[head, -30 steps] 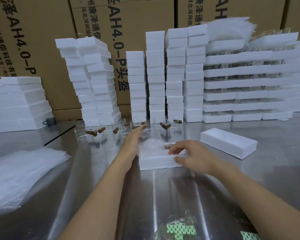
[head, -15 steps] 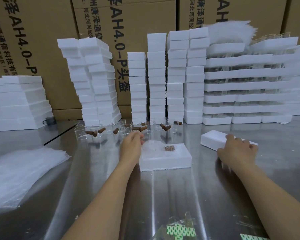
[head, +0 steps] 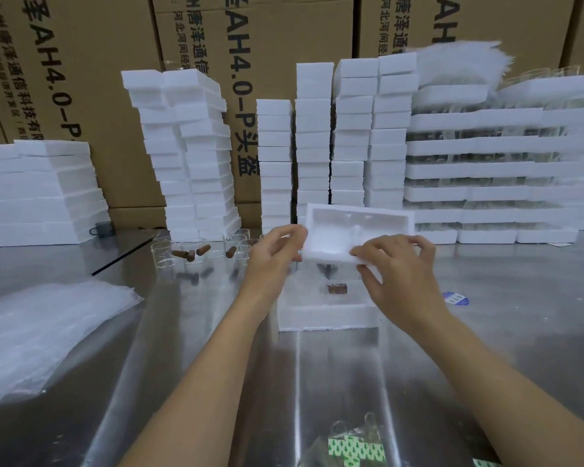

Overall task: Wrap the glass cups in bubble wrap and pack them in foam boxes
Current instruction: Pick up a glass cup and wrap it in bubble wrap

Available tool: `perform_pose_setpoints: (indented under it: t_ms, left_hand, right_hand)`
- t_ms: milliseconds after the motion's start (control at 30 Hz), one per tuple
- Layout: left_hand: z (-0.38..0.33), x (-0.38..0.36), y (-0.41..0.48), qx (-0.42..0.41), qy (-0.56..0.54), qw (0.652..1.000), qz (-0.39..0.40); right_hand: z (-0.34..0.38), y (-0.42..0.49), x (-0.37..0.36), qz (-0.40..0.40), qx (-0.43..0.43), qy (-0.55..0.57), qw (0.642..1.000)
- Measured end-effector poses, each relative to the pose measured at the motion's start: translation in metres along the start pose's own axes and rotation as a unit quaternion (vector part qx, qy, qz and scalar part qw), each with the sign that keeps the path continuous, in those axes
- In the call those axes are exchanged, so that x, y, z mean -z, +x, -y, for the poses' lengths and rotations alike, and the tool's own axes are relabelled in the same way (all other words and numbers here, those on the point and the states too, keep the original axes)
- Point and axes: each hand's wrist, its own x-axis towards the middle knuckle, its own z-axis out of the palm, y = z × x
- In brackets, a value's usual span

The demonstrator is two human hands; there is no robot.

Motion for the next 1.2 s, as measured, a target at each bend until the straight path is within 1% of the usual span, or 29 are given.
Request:
perform_pose_setpoints:
  t_ms: [67, 133, 200, 267, 367, 433, 500, 533, 567, 600, 667, 700, 733, 767, 800, 833, 900, 967, 1033, 1167, 1200]
  left_hand:
    - [-0.001, 0.002, -0.001, -0.002, -0.002, 1.000, -0.028]
    - [-0.003, 0.006, -0.001, 0.020, -0.032, 0.998, -0.046]
    - [-0.007, 0.010, -0.002, 0.052, -0.052, 0.997, -0.016]
    - [-0.009, 0.010, -0.004, 0.065, -0.043, 0.997, 0.020]
    - [-0.008, 0.010, -0.005, 0.053, -0.039, 0.998, 0.015]
    - [-0.008, 0.014, -0.003, 0.050, -0.054, 0.997, -0.003]
    - [-0.007, 0.019, -0.001, 0.047, -0.065, 0.997, -0.010]
    - [-0.007, 0.021, 0.000, 0.045, -0.071, 0.996, -0.004]
    - [-0.006, 0.022, 0.000, 0.043, -0.071, 0.997, 0.007]
    - [-0.004, 0.022, 0.001, 0.039, -0.064, 0.997, 0.020]
    - [-0.001, 0.023, 0.001, 0.026, -0.031, 0.998, 0.043]
    - [0.001, 0.022, 0.001, 0.018, -0.009, 0.999, 0.049]
    - [0.003, 0.022, 0.002, 0.014, 0.014, 0.999, 0.047]
    - [0.004, 0.022, 0.002, 0.014, 0.034, 0.999, 0.040]
    - [0.004, 0.022, 0.002, 0.017, 0.046, 0.998, 0.033]
    - [0.004, 0.023, 0.002, 0.021, 0.047, 0.998, 0.030]
    - [0.003, 0.023, 0.001, 0.036, 0.033, 0.998, 0.032]
    - [0.002, 0.022, 0.001, 0.060, 0.024, 0.998, 0.026]
    - [0.001, 0.020, 0.001, 0.085, 0.013, 0.996, 0.003]
    - [0.003, 0.016, 0.003, 0.124, 0.016, 0.992, -0.023]
    - [0.003, 0.016, 0.003, 0.129, 0.016, 0.991, -0.027]
  right_hand:
    - [0.006, -0.001, 0.000, 0.002, 0.018, 0.001, 1.000]
    - [0.004, -0.001, 0.002, -0.006, 0.030, 0.005, 1.000]
    - [0.002, -0.001, 0.002, -0.018, 0.041, 0.008, 0.999]
    - [0.000, -0.001, 0.000, -0.020, 0.049, 0.013, 0.999]
    - [-0.003, -0.003, -0.004, 0.002, 0.042, 0.025, 0.999]
    - [-0.004, -0.001, -0.003, -0.004, -0.002, 0.048, 0.999]
    - [-0.004, 0.001, -0.001, -0.039, -0.107, 0.125, 0.986]
    - [-0.005, 0.002, 0.001, -0.055, -0.175, 0.190, 0.964]
    - [-0.005, 0.004, 0.002, -0.060, -0.248, 0.268, 0.929]
    - [-0.006, 0.007, 0.003, -0.047, -0.321, 0.344, 0.881]
    - [-0.006, 0.011, 0.006, 0.015, -0.443, 0.461, 0.769]
    - [-0.006, 0.012, 0.007, 0.044, -0.479, 0.506, 0.716]
    - [-0.006, 0.012, 0.007, 0.061, -0.500, 0.540, 0.674]
    - [-0.007, 0.012, 0.006, 0.067, -0.509, 0.562, 0.648]
    - [-0.008, 0.012, 0.005, 0.068, -0.511, 0.574, 0.637]
    - [-0.010, 0.011, 0.004, 0.065, -0.508, 0.577, 0.636]
    - [-0.011, 0.009, 0.002, 0.063, -0.496, 0.570, 0.652]
    - [-0.013, 0.007, 0.000, 0.080, -0.474, 0.551, 0.682]
    - [-0.014, 0.005, -0.002, 0.104, -0.453, 0.525, 0.712]
    - [-0.015, 0.002, -0.004, 0.158, -0.416, 0.429, 0.786]
    - [-0.015, 0.002, -0.004, 0.162, -0.410, 0.413, 0.797]
